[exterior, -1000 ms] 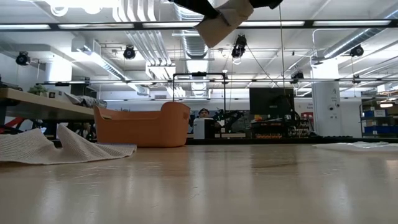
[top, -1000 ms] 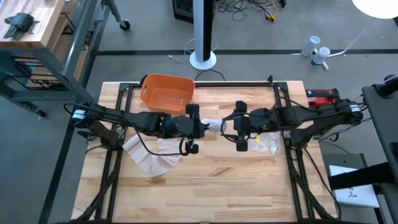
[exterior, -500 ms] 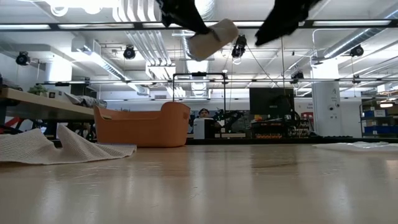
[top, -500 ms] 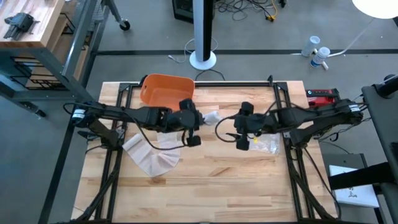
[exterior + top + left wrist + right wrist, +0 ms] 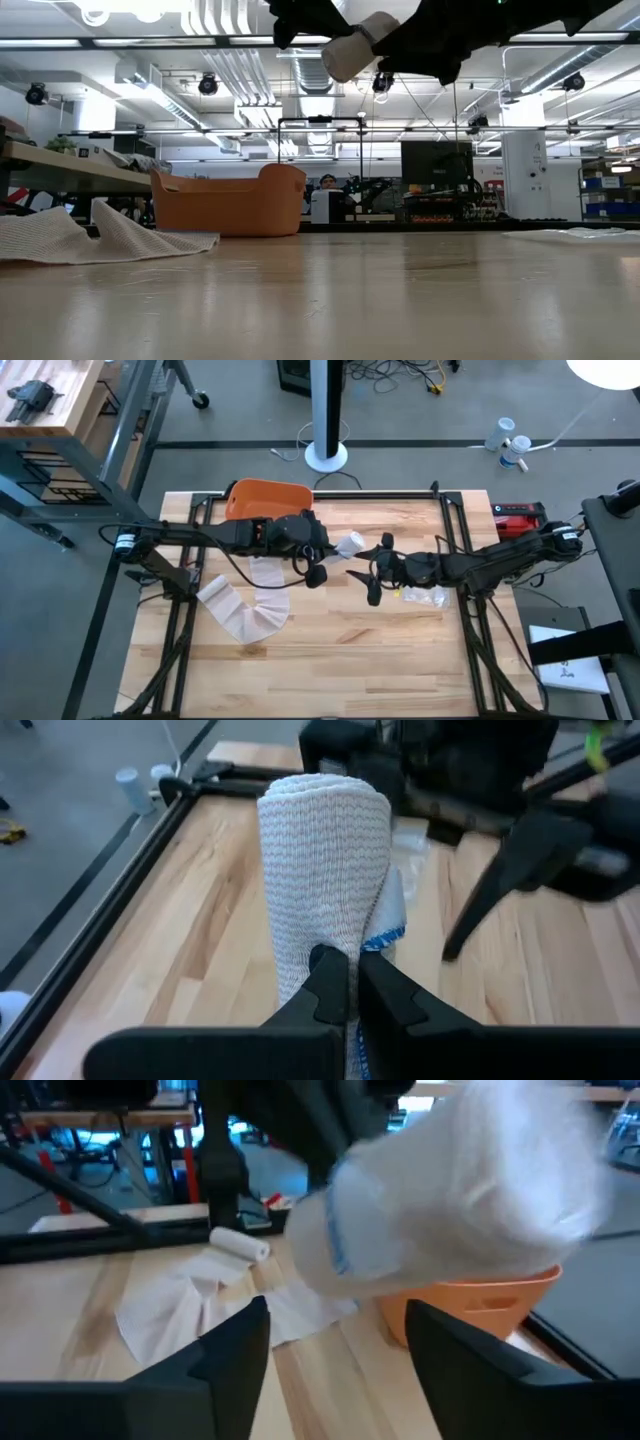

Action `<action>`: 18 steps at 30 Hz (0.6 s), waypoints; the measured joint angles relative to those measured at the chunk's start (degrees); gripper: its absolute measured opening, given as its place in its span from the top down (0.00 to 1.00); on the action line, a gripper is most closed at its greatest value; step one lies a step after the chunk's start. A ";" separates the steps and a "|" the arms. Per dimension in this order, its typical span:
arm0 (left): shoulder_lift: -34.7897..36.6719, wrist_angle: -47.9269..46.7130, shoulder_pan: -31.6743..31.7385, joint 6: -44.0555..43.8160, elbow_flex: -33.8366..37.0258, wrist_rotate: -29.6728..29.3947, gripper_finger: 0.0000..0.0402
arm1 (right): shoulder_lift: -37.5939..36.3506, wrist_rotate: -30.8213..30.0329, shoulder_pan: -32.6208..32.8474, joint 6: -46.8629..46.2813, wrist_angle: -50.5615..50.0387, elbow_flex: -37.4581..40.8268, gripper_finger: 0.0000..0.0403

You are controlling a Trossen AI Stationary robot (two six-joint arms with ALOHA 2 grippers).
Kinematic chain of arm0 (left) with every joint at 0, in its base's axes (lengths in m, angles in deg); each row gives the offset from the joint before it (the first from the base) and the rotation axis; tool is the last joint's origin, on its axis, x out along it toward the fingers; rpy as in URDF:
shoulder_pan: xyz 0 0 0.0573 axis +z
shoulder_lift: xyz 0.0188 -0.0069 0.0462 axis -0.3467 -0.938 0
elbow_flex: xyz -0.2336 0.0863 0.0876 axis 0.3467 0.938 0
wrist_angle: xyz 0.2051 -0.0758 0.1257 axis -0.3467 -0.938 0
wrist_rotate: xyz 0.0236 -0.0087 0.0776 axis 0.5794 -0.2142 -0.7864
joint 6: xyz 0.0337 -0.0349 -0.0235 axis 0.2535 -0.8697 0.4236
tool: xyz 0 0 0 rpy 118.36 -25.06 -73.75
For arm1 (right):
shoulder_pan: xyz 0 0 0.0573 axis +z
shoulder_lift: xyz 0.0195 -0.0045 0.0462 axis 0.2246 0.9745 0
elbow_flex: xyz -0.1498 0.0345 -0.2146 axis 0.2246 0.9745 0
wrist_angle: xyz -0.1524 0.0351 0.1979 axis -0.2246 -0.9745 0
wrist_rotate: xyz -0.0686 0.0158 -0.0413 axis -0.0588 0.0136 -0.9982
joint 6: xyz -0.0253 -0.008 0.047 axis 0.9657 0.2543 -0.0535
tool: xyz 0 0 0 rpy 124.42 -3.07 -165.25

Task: Roll bandage
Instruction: Roll the right white bandage

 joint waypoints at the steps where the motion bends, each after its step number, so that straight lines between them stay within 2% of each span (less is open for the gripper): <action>1: 0.00 0.27 0.00 0.02 0.00 0.01 1.00 | 0.09 0.02 0.02 0.08 -0.33 0.02 0.49; 6: -0.76 1.31 0.00 0.50 0.00 0.00 1.00 | 0.05 3.05 0.02 -0.02 0.31 -1.57 0.57; 18: -1.38 -2.24 -0.09 3.53 0.01 -0.44 1.00 | -0.78 3.44 3.77 4.44 -0.09 -5.98 0.69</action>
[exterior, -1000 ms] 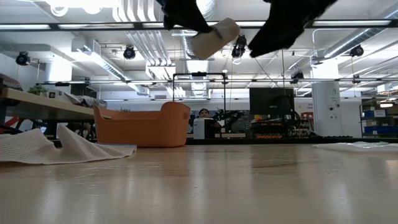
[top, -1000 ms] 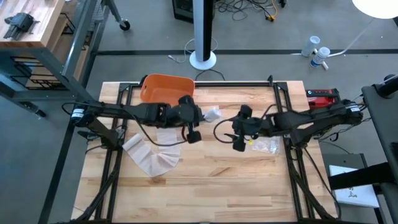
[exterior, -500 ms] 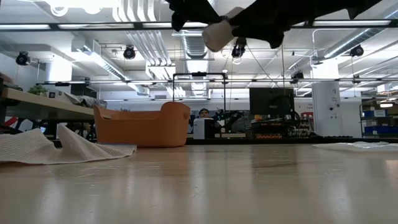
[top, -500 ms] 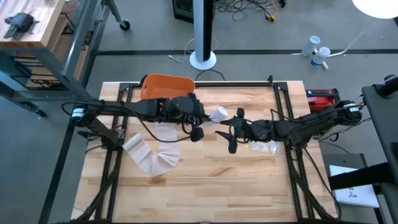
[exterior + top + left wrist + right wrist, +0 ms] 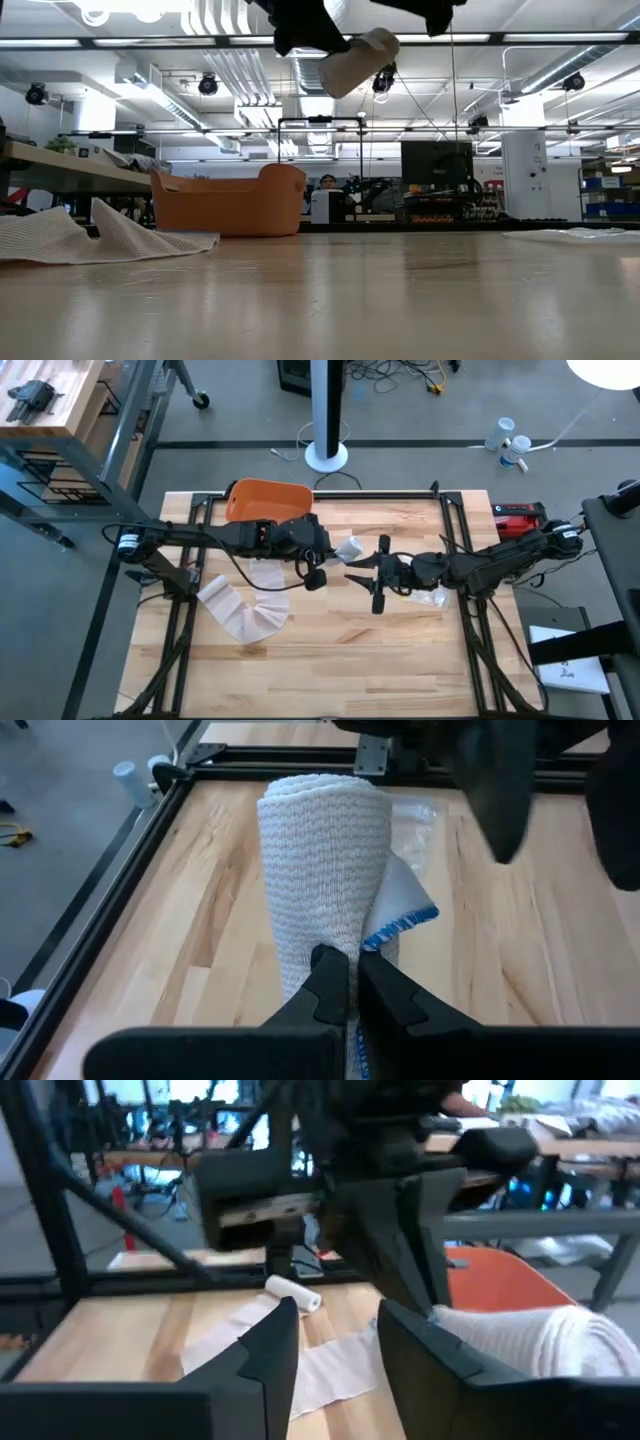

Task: Roll bandage
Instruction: Roll the right white bandage

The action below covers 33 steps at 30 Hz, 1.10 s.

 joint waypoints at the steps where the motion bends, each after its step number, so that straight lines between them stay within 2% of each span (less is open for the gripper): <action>1: 0.01 -0.24 -0.03 -0.01 -0.01 0.02 1.00 | -0.26 -0.11 0.08 0.80 -0.52 -0.48 0.70; 10: 0.35 -0.85 0.21 -2.13 -0.04 0.02 1.00 | -1.75 -1.25 2.48 10.37 -18.28 -5.66 0.76; 15: 0.51 1.13 0.31 -3.12 -0.20 1.25 1.00 | 1.88 -9.18 3.18 11.55 -21.91 -5.48 0.79; 24: 0.22 1.73 0.19 -5.06 -0.18 1.88 1.00 | 6.71 -25.68 3.62 21.19 -16.90 -6.41 0.87; 33: -2.62 -2.31 -1.82 -3.05 0.08 2.05 1.00 | 5.56 -26.26 3.75 29.06 -15.42 -12.75 0.90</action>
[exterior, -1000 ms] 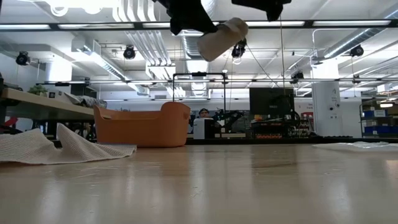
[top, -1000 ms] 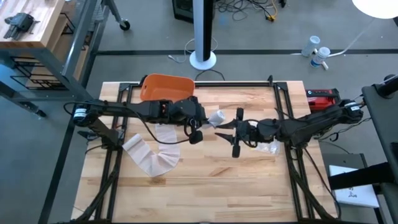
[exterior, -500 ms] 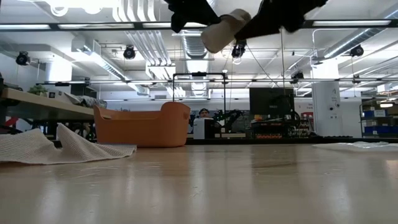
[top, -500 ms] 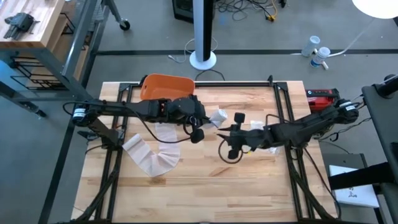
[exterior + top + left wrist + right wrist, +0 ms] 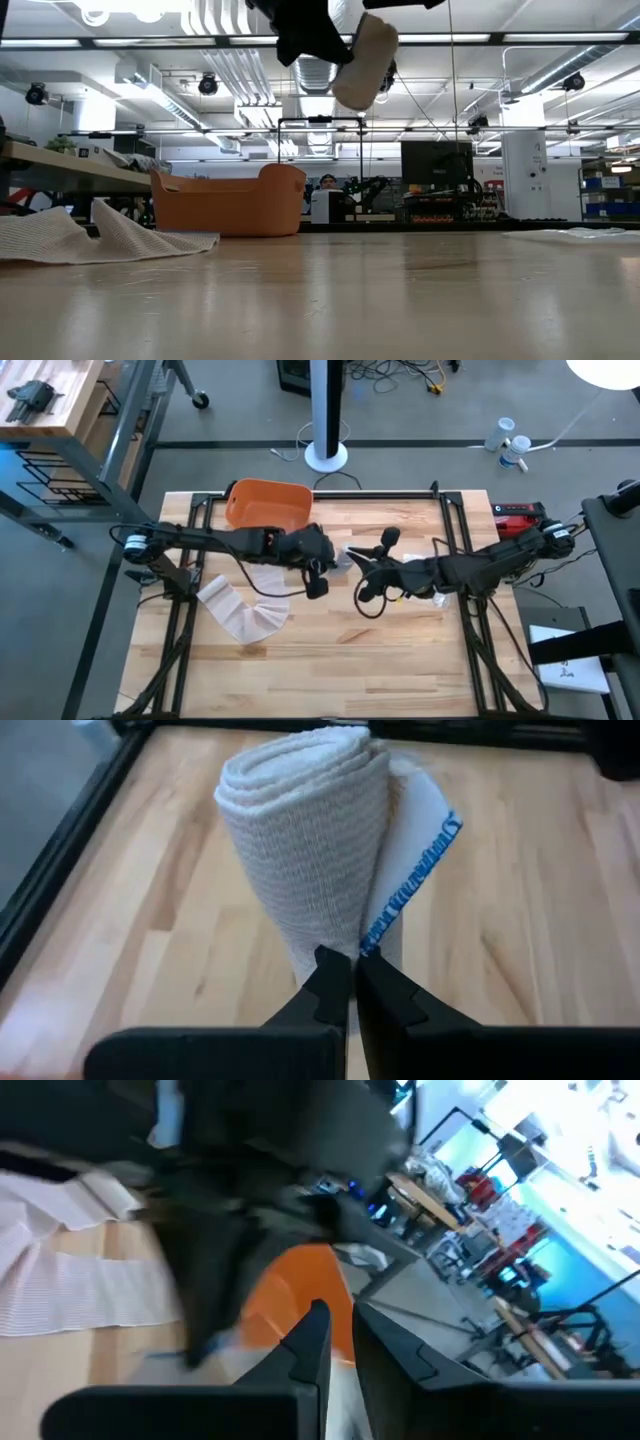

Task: Roll bandage
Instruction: Roll the right white bandage

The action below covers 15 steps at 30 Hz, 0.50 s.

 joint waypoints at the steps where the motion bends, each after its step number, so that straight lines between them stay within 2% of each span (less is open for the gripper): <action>1: -0.13 0.21 -0.36 0.02 0.00 0.02 1.00 | 0.09 0.06 -0.01 0.37 -0.14 -0.45 0.90; 4: -0.93 1.27 -1.13 0.30 -0.13 -0.08 1.00 | 0.15 0.12 0.10 1.05 -1.17 -1.08 0.90; 7: -1.58 0.45 -1.09 0.64 -0.01 -0.27 1.00 | -0.39 0.02 1.37 0.52 -6.42 -1.87 0.89; 15: -1.44 -0.36 -0.84 0.48 -0.07 -0.55 1.00 | -1.84 0.33 9.20 -9.62 -18.45 -2.73 0.85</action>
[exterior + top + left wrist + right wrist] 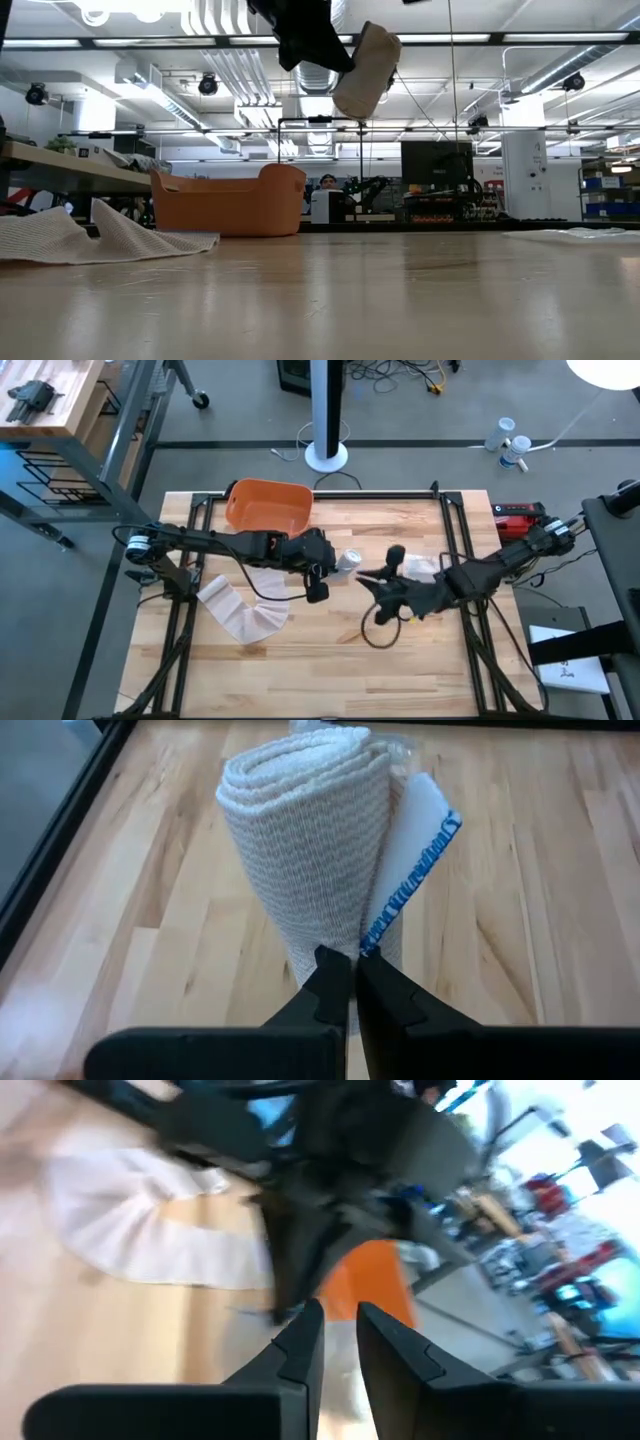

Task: Roll bandage
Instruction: Roll the right white bandage

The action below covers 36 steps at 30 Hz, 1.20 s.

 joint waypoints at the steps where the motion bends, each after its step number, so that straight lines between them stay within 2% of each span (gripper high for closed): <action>1: 0.00 0.29 0.00 0.00 0.00 -0.02 1.00 | 0.02 0.22 0.69 -2.13 -1.79 0.34 0.85; 4: 0.00 0.80 0.00 -0.19 0.00 0.00 1.00 | 1.22 1.79 1.63 -7.49 -3.42 1.75 0.84; 7: 0.00 2.02 -0.18 -0.28 0.00 0.03 1.00 | 3.39 -0.77 1.29 -9.16 -3.82 2.62 0.85; 12: -0.20 0.89 -1.12 0.20 0.00 2.70 1.00 | 5.87 -11.55 0.67 -2.35 -3.10 2.24 0.89; 22: -0.20 2.92 -4.02 0.18 1.37 3.61 1.00 | 5.66 -14.03 0.86 6.45 -3.14 -4.33 0.94; 24: -0.20 2.86 -4.00 -0.24 1.44 3.58 1.00 | 5.66 -13.85 1.81 6.23 -6.51 -5.67 0.94; 26: -0.05 2.32 -3.89 -0.28 1.46 3.52 1.00 | 5.66 -13.67 3.28 3.21 -12.61 -7.01 0.94; 30: 0.47 1.94 -3.91 -0.03 1.49 3.40 1.00 | 5.66 -11.01 5.68 -9.99 -22.77 -7.78 0.94; 33: 0.48 3.25 -3.96 0.78 1.49 3.48 1.00 | 5.76 -3.77 6.12 -17.20 -24.04 -5.81 0.94; 36: 0.42 6.38 -3.93 1.49 1.49 4.81 1.00 | 6.49 -2.92 5.00 -19.24 -22.39 -2.96 0.94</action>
